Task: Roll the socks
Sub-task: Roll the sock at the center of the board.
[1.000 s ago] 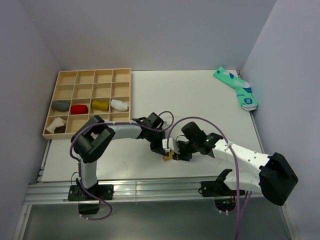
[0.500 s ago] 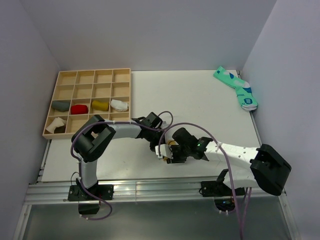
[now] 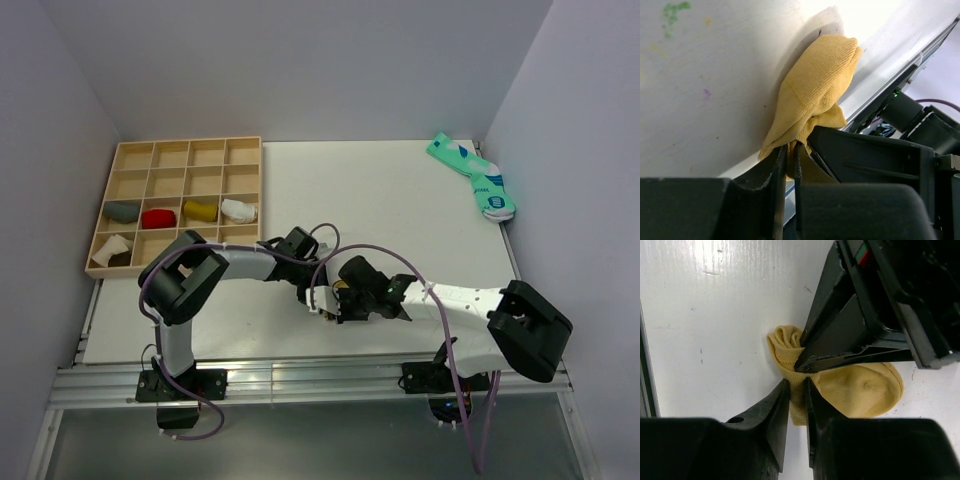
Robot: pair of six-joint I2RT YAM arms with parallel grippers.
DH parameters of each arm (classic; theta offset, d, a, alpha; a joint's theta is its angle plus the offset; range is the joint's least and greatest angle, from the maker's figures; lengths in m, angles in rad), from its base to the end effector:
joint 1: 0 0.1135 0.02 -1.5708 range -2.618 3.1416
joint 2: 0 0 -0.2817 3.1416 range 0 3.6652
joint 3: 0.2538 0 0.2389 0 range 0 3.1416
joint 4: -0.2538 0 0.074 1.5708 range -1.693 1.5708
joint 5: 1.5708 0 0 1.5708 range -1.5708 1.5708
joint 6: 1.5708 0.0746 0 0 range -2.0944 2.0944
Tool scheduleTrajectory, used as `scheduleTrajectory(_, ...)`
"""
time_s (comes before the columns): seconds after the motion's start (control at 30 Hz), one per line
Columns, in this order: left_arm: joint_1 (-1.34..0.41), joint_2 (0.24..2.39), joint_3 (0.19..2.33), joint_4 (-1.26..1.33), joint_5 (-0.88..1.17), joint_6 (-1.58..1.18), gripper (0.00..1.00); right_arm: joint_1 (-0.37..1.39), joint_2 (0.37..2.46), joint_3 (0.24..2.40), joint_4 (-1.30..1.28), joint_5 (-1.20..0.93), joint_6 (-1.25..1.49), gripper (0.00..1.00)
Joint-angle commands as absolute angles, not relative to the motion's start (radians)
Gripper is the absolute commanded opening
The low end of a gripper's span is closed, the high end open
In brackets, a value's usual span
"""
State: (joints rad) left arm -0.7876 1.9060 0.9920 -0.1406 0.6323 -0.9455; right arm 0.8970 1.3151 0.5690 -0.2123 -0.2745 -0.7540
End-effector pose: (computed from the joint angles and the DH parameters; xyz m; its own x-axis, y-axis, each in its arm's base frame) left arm 0.2281 -0.2916 0.1163 -0.9895 0.0669 0.1278 -0.0424 0.7118 -0.7011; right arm 0.1359 0.2026 0.1538 0.2093 -0.7939 -0.5709 -0.9687 -0.0887 -0.2318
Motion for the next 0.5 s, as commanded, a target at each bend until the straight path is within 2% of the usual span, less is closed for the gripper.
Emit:
scheduleTrajectory(0.0,-0.787,1.875,0.947,-0.106,0.614,-0.979,0.15,0.897,1.344,0.586,-0.238,-0.248,-0.73,0.22)
scheduleTrajectory(0.23,-0.785,1.841,0.87,-0.008,0.601,-1.046,0.22,0.867,1.358,0.601,-0.311,-0.3,-0.736,0.13)
scheduleTrajectory(0.4,-0.779,1.796,0.792,0.122,0.566,-1.103,0.33,0.792,1.336,0.617,-0.374,-0.379,-0.756,0.12)
scheduleTrajectory(0.47,-0.779,1.786,0.773,0.143,0.545,-1.114,0.34,0.75,1.336,0.623,-0.391,-0.425,-0.764,0.12)
